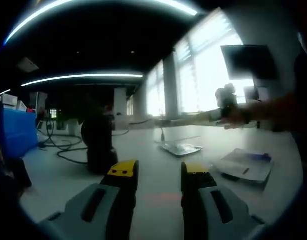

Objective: Clip sheet goods on table flip sheet goods clip sheet goods scan sheet goods put sheet goods back to table

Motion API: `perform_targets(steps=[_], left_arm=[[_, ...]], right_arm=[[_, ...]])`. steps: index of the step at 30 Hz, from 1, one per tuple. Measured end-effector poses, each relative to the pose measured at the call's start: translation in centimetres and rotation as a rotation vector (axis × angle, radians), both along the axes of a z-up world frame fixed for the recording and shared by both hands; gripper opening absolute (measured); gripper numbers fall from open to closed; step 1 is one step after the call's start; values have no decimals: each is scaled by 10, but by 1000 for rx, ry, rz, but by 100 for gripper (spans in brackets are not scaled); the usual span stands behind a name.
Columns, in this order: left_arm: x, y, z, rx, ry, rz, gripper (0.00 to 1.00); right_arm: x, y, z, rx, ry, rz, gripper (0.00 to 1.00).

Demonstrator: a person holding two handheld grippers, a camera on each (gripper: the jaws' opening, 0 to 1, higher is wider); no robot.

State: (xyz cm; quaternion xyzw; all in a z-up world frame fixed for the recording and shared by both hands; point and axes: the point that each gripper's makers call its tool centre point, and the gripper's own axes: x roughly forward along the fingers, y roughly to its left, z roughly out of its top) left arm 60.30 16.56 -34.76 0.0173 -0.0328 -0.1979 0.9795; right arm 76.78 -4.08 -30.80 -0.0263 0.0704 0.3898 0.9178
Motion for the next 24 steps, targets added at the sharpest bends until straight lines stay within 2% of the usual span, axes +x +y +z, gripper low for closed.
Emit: perform_targets(steps=[3, 11, 15, 20, 22, 24], left_arm=[[0, 1, 0, 3, -1, 1, 26], [3, 2, -1, 4, -1, 3, 26], [3, 1, -1, 15, -5, -4, 26], [3, 6, 0, -1, -4, 12, 26], [3, 6, 1, -8, -5, 10, 26], [2, 5, 2, -5, -9, 7, 26]], right_arm=[[-9, -3, 3, -19, -23, 6, 68], [-26, -17, 26, 37, -89, -20, 67], [-27, -25, 22, 13, -113, -56, 65], [-44, -36, 25, -1, -129, -63, 65], [-50, -45, 33, 25, -141, -88, 65], [-58, -55, 40, 91, -136, -119, 65]])
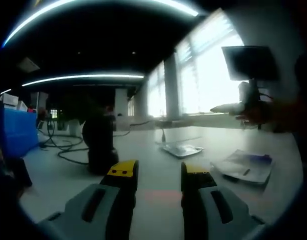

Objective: Clip sheet goods on table flip sheet goods clip sheet goods scan sheet goods put sheet goods back to table

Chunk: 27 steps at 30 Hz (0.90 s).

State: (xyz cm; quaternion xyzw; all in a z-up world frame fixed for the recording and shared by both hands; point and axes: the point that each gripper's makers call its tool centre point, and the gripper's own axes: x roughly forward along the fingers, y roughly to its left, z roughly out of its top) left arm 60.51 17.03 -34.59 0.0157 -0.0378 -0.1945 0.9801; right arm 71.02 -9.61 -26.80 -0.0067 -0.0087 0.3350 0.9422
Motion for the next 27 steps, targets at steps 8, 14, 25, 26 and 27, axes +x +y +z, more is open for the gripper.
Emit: perform_targets(steps=[8, 14, 25, 26, 27], left_arm=[[-5, -3, 4, -3, -19, -5, 27], [-6, -4, 4, 0, -19, -5, 27], [-6, -4, 3, -2, -14, -2, 27], [-6, -3, 3, -4, -14, -2, 27], [-6, -3, 4, -5, -15, -2, 27]], right_arm=[[-32, -23, -1, 8, -16, -41, 63], [-62, -30, -14, -72, -48, -52, 64], [-108, -55, -29, -12, -53, -104, 63], [-111, -57, -30, 1, -51, -110, 63], [-114, -61, -31, 5, -57, -123, 62]])
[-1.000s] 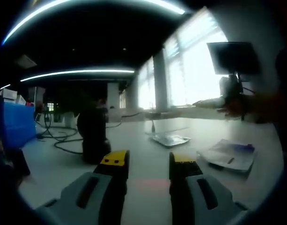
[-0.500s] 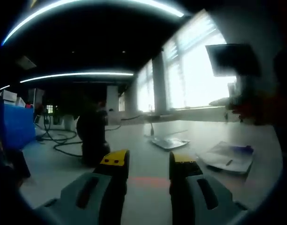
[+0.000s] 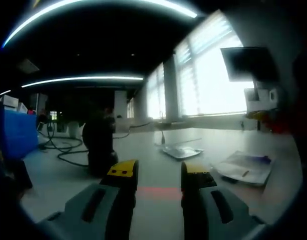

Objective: Clip sheet goods on table flip sheet goods clip sheet goods scan sheet goods put sheet goods back to table

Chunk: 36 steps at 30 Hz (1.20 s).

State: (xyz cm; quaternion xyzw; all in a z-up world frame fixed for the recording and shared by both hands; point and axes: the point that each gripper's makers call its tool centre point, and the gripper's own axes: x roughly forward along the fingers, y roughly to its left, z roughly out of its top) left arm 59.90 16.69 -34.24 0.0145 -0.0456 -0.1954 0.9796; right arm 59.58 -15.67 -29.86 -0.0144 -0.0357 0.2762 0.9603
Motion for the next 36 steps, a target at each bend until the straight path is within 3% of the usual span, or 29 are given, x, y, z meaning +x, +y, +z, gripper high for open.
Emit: perform_targets(steps=[1, 4, 5, 9, 14, 17, 21, 28, 36], left_arm=[[0, 0, 0, -1, -1, 0, 27], [-1, 0, 2, -5, -6, -4, 27], [-1, -1, 2, -5, -8, -4, 27], [0, -1, -1, 15, 2, 0, 27], [-1, -3, 0, 12, -3, -12, 27], [-2, -3, 2, 9, -10, -11, 27], [-1, -2, 2, -1, -9, -11, 27], [-1, -2, 1, -1, 0, -4, 27], [-4, -4, 4, -13, -2, -1, 27]], right_arm=[[-3, -6, 4, -8, -38, -28, 60], [-15, -12, 3, 17, -53, -51, 59], [-19, -15, 4, 59, -55, -58, 59], [-26, -19, -4, 83, -36, -55, 61], [-18, -24, -19, 106, -14, -71, 62], [-13, -31, -35, 45, -2, -93, 62], [-13, -38, -44, 19, 12, -92, 62], [-15, -50, -45, 8, -12, -103, 62], [-19, -44, -46, -26, -42, -88, 63]])
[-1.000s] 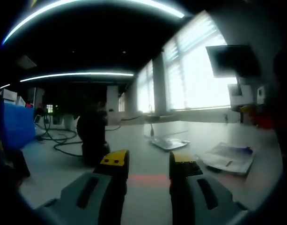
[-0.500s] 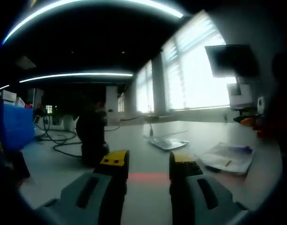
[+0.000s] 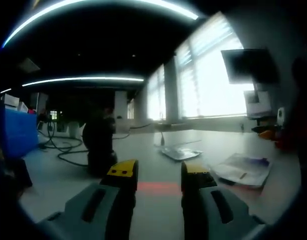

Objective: Clip sheet goods on table flip sheet goods clip sheet goods scan sheet goods put sheet goods back to table

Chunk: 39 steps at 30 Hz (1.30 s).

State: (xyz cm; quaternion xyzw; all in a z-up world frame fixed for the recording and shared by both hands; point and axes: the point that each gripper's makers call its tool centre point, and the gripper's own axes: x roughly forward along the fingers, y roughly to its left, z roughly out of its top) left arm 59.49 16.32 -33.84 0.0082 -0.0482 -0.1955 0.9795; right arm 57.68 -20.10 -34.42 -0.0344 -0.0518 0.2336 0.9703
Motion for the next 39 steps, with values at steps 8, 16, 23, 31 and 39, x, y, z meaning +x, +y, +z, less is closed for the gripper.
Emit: perform_targets(steps=[8, 16, 23, 31, 39], left_arm=[[-1, -1, 1, 4, -9, -13, 27], [1, 1, 1, -15, -7, -19, 27], [1, 1, -1, -9, -6, -19, 27], [1, 1, -2, 1, -2, -17, 27], [2, 1, -3, 0, -1, -19, 27]], right_arm=[[2, -3, -4, -18, 6, -17, 62], [2, 2, -8, -45, 16, -6, 61], [3, -2, -7, -17, 19, -6, 59], [2, -1, -7, -20, 17, -1, 59], [3, -2, -9, -28, 21, -5, 58]])
